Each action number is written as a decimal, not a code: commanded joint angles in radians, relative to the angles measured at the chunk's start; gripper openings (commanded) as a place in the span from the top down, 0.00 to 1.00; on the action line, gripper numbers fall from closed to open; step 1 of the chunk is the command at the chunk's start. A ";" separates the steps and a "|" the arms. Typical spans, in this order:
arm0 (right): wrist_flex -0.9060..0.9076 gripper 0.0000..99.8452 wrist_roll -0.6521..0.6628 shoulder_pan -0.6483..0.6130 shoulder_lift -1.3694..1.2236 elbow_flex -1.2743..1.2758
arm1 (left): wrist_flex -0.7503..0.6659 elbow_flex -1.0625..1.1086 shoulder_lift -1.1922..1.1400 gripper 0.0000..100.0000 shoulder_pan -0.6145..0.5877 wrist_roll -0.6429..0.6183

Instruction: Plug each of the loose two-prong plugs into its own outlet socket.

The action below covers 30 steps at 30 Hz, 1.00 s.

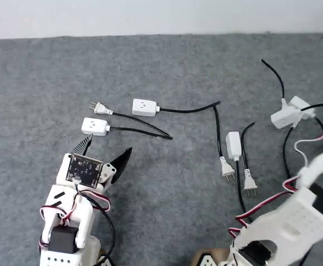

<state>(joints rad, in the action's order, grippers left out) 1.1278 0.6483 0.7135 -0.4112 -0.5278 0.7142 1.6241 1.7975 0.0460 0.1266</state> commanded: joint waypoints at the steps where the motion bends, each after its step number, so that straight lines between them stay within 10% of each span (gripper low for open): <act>1: -0.027 0.99 -0.014 0.041 0.067 -0.058 | -0.031 -0.008 -0.002 0.65 0.006 -0.003; 17: 0.024 0.81 -0.195 0.093 0.088 -0.153 | -0.031 -0.008 -0.002 0.65 0.006 -0.003; 30: 0.553 0.83 -0.172 -0.512 0.010 -0.146 | -0.031 -0.007 -0.002 0.65 0.006 -0.003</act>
<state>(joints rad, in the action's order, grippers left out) 1.6049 0.4703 0.3330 -0.3943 -0.6199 0.7142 1.6241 1.7975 0.0460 0.1266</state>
